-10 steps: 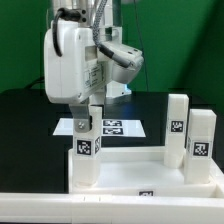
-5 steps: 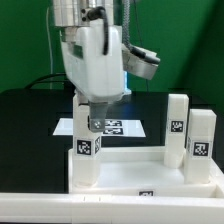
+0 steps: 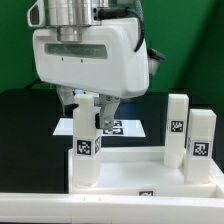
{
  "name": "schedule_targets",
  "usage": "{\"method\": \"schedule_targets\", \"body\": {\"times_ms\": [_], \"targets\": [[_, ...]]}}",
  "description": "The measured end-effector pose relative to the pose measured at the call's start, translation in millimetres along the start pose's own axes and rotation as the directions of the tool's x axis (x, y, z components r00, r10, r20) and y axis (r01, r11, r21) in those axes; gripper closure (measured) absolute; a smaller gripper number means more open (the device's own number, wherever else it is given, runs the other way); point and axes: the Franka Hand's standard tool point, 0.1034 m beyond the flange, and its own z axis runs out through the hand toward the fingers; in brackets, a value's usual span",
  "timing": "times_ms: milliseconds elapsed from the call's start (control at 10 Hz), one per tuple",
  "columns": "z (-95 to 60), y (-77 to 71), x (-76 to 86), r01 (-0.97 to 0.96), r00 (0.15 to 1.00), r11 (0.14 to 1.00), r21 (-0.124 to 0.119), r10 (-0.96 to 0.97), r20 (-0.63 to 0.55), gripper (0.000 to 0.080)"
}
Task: Assemble desk
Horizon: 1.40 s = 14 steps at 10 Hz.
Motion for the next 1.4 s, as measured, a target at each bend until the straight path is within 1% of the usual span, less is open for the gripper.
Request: {"method": "schedule_targets", "body": {"times_ms": [200, 300, 500, 800, 900, 1000, 1100, 1200, 1300, 1400], "targets": [[0.0, -0.2, -0.8, 0.205, 0.978, 0.978, -0.035, -0.206, -0.014, 0.0151], [0.1, -1.0, -1.9, 0.260, 0.965, 0.965, -0.042, -0.260, -0.015, 0.0151], [-0.2, -2.3, -1.1, 0.426, 0.904, 0.904, -0.046, -0.427, -0.017, 0.0151], [0.2, -2.2, -1.5, 0.550, 0.834, 0.834, -0.048, -0.551, -0.010, 0.0151], [0.4, -2.8, -2.0, 0.595, 0.803, 0.802, -0.048, -0.596, -0.007, 0.0180], [0.4, -3.0, -2.1, 0.603, 0.797, 0.797, -0.047, -0.603, -0.007, 0.0180], [0.3, -2.8, -1.8, 0.599, 0.800, 0.799, -0.047, -0.600, -0.008, 0.0360], [0.3, -2.7, -1.7, 0.599, 0.800, 0.799, -0.047, -0.600, -0.008, 0.0360], [0.3, -2.6, -1.5, 0.599, 0.800, 0.799, -0.048, -0.600, -0.008, 0.0512], [0.3, -2.6, -1.5, 0.599, 0.800, 0.799, -0.048, -0.600, -0.008, 0.0512]]}}
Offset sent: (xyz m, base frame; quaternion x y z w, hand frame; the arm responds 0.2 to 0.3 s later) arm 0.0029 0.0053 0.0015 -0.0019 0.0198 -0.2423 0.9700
